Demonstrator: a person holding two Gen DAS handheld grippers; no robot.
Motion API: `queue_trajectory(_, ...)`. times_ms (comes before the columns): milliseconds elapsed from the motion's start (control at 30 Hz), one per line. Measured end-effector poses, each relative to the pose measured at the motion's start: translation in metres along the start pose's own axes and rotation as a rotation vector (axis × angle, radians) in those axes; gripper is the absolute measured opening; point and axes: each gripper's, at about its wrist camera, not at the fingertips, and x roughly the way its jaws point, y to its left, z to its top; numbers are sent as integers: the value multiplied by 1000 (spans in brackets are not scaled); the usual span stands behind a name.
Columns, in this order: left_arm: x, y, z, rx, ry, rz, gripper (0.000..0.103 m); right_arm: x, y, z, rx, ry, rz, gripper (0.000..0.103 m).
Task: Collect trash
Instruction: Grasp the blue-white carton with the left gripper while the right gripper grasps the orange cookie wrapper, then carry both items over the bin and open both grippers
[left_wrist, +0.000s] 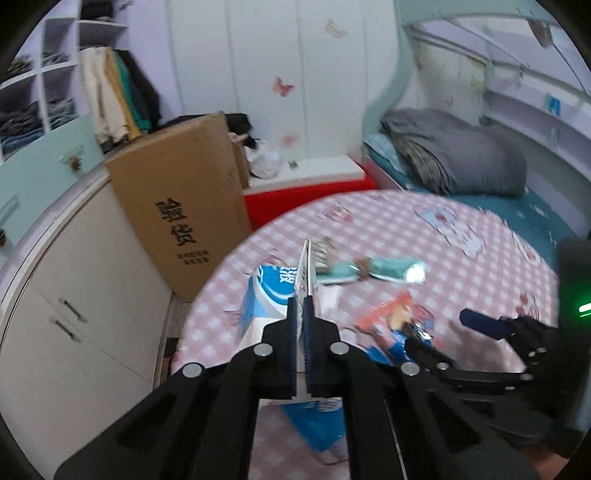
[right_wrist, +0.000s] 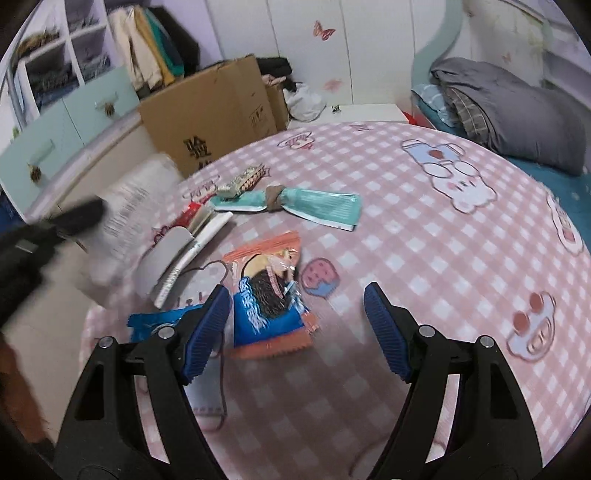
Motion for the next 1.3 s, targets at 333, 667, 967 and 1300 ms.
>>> queue_trajectory(333,-38,73,-8,-122,-74,19,3,4,15,2,-69,7,-54,35)
queue_trajectory(667,-40,153,-44,-244,-42,40,3,-43,87,20,-136,-111,30,35)
queue_trajectory(967,-33,236,-92,-371,19,91,3,-8,225,8,-286,-22,237,35)
queue_trajectory(1300,-9,321,-158,-497,128,174,3,66,336,-32,-388,139,361,39)
